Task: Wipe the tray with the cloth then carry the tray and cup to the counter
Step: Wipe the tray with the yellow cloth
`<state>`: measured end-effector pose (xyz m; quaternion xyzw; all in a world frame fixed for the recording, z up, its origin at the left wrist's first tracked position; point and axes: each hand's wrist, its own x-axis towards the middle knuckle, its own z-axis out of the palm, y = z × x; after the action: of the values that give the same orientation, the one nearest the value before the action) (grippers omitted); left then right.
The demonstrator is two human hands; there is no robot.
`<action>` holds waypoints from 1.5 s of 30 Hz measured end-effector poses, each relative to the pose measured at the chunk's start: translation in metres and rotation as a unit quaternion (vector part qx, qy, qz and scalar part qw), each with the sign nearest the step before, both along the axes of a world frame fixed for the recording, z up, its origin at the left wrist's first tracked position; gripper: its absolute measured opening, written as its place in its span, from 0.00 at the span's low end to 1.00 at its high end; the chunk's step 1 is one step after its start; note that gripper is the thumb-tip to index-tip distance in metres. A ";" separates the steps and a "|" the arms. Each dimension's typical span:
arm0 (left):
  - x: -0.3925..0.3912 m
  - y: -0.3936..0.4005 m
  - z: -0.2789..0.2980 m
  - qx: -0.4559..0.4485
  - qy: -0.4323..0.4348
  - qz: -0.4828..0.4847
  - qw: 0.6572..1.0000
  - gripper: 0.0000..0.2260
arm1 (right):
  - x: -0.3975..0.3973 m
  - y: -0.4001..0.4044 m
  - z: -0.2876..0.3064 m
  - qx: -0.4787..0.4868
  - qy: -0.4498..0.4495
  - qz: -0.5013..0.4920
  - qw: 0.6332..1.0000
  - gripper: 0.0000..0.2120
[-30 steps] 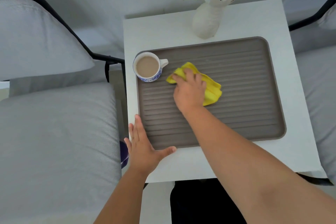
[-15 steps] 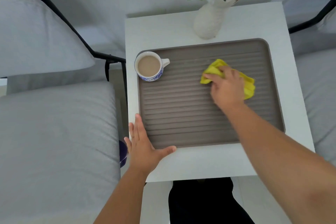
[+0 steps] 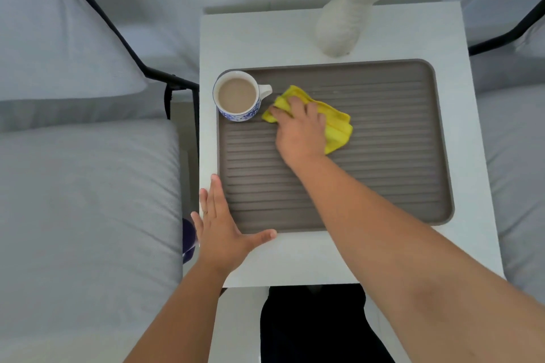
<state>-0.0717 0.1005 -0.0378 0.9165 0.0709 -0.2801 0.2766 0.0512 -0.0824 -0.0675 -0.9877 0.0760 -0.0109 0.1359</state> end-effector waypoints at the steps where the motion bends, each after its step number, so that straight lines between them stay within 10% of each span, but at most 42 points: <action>1: 0.000 0.000 0.000 0.001 -0.003 -0.002 1.000 0.65 | 0.005 0.002 0.000 -0.010 0.009 0.035 0.999 0.20; 5: -0.003 -0.007 -0.002 -0.002 0.000 -0.009 1.000 0.64 | 0.013 -0.039 0.001 -0.028 0.024 0.079 0.996 0.19; 16: -0.007 -0.003 -0.003 -0.002 0.000 -0.002 1.000 0.65 | -0.011 -0.145 0.000 -0.037 0.032 -0.180 0.982 0.16; 28: -0.007 -0.005 -0.001 -0.001 0.012 0.000 1.000 0.65 | 0.027 -0.033 0.003 0.013 0.049 0.060 0.997 0.19; 38: -0.005 -0.006 0.000 -0.002 0.015 0.003 1.000 0.65 | 0.027 -0.089 -0.002 0.017 0.035 -0.247 0.968 0.19; 45: -0.006 -0.006 0.001 -0.001 0.016 0.003 1.000 0.65 | 0.007 -0.034 -0.001 0.020 0.023 -0.036 0.999 0.19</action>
<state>-0.0779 0.0941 -0.0367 0.9116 0.0777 -0.2938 0.2769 0.0577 -0.1167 -0.0681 -0.9814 0.1144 0.0083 0.1537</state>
